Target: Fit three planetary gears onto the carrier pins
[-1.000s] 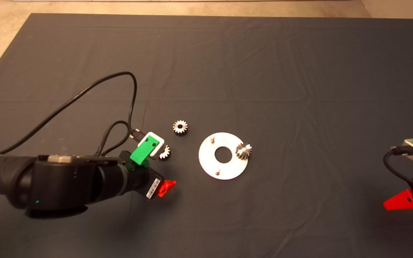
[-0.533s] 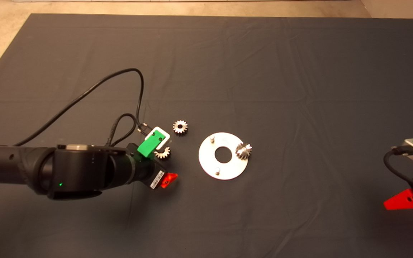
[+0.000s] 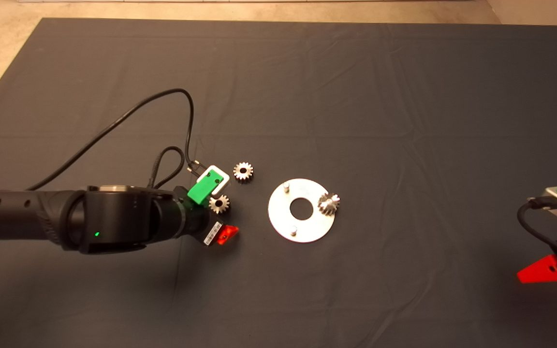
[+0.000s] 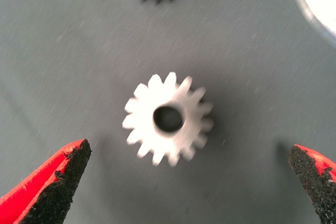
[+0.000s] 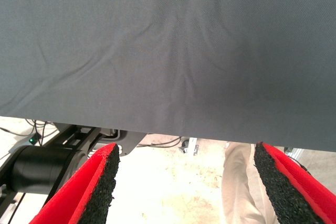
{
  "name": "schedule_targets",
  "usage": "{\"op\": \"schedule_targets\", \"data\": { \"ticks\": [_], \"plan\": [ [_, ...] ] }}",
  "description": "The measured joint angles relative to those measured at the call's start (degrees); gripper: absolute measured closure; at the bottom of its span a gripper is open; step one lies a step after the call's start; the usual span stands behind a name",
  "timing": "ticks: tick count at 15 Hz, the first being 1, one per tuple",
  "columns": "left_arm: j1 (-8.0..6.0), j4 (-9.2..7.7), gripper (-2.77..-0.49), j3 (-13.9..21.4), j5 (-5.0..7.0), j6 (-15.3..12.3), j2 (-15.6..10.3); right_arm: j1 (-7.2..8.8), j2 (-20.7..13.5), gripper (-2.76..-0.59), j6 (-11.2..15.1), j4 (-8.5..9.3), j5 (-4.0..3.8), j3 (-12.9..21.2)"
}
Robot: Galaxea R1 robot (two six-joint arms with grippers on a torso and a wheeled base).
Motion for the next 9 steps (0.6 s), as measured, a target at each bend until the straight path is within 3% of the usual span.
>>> {"op": "schedule_targets", "data": {
  "ticks": [3,9],
  "plan": [
    [0.00,-0.01,-2.75,-0.70,-1.52,0.05,0.47,-0.01,0.00,-1.89,0.00,0.00,-0.01,0.02],
    [0.00,-0.01,-2.75,-1.49,-1.99,0.22,0.26,-0.01,0.00,-1.89,0.00,0.00,-0.01,0.02]
  ]
}}
